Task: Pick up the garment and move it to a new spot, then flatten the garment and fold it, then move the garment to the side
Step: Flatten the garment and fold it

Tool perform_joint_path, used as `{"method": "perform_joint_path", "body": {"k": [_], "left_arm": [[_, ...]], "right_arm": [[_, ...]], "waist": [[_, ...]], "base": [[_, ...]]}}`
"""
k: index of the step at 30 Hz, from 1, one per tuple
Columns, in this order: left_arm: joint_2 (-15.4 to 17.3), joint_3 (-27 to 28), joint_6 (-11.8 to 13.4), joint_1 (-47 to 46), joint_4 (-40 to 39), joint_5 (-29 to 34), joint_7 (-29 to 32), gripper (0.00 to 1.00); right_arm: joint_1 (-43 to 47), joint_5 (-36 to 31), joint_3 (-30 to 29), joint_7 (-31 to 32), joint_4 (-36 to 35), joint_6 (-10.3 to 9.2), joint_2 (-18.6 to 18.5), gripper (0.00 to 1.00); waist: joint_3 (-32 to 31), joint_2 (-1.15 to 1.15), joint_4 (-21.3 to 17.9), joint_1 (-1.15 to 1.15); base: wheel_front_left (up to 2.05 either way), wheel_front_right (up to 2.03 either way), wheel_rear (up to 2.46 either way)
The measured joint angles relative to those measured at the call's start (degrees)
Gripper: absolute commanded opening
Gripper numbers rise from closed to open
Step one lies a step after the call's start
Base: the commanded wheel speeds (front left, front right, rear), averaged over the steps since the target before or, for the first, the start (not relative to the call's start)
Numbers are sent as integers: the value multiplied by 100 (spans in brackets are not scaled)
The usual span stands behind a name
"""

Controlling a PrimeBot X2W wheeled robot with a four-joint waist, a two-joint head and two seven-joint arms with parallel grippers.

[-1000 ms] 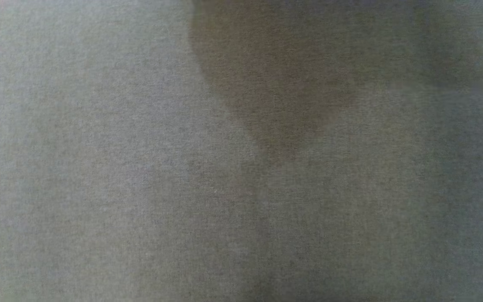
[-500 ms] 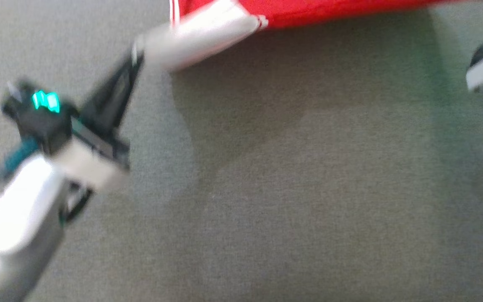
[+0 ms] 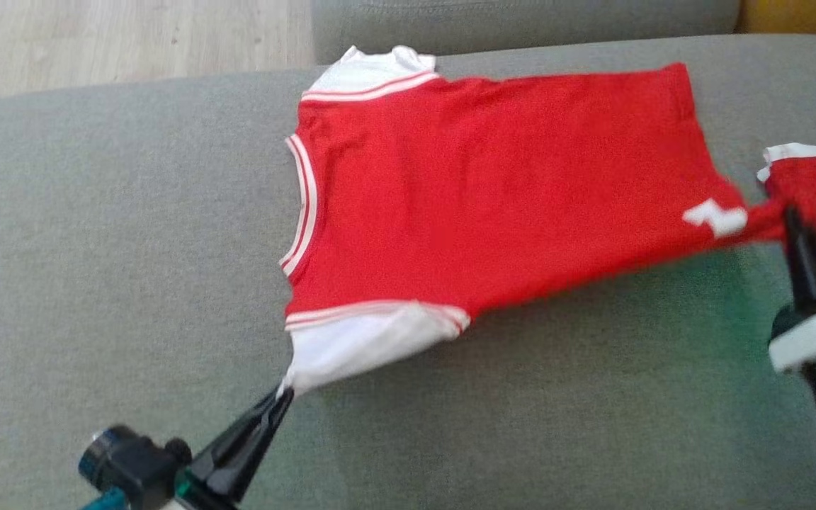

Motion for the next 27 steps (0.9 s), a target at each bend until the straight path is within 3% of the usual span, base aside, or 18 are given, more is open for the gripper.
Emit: {"method": "perform_joint_path", "body": {"k": [6,10,20,27], "left_arm": [[22,35,156,108,-201,-38,44,0],[-203,245,145,-779,113,112,13,0],[-664,174,-405,-3116,1464,921,114,0],[-859,-13,-568,-4157,2502,1273,-51,0]], "right_arm": [[489,-79,-145,0,-196,0,77,0],[298,-234,-502,2,-136,0,278,0],[-895,-591,-691,52,488,0,576,0],[-1583,-751,-455,54,1067,0,725,0]], "waist": [[34,0,-88,0],[317,0,-71,1],[1083,0,-72,3],[1472,0,-124,3]], "base": [[0,0,0],[0,0,0],[0,0,0],[0,0,0]]}}
